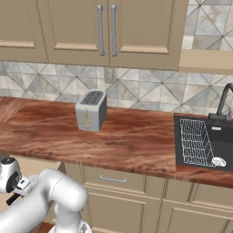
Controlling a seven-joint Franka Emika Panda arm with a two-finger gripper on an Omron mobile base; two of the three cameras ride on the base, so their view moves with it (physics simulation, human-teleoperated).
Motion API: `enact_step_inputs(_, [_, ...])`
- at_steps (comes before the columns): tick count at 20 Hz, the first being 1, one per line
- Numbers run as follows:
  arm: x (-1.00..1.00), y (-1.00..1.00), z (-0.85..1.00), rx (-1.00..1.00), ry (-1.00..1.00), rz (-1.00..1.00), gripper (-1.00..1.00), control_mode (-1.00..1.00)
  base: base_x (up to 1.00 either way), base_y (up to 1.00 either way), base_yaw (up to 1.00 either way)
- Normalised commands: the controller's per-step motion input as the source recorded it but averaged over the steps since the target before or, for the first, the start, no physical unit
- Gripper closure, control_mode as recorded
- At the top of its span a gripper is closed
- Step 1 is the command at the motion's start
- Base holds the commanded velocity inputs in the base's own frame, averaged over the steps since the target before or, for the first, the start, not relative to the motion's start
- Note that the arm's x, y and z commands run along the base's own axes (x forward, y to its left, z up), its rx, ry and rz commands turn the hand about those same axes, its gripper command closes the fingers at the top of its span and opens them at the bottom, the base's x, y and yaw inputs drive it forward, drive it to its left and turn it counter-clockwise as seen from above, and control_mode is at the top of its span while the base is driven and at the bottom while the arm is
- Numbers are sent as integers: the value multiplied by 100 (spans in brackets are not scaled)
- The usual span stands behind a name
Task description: Take the pizza cutter from the drawer on the left and place it on the dining counter for cutting.
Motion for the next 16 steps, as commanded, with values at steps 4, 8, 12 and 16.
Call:
enact_step_inputs(4, [-17,0,38,0,0,0,100,-100,0,0,0])
enact_step_inputs(8, [-55,0,75,0,0,0,100,-100,0,0,0])
enact_step_inputs(12, [-64,0,83,-1,0,0,100,-100,0,0,0])
enact_step_inputs(16, [-64,-8,77,-2,-2,0,100,-100,0,0,0])
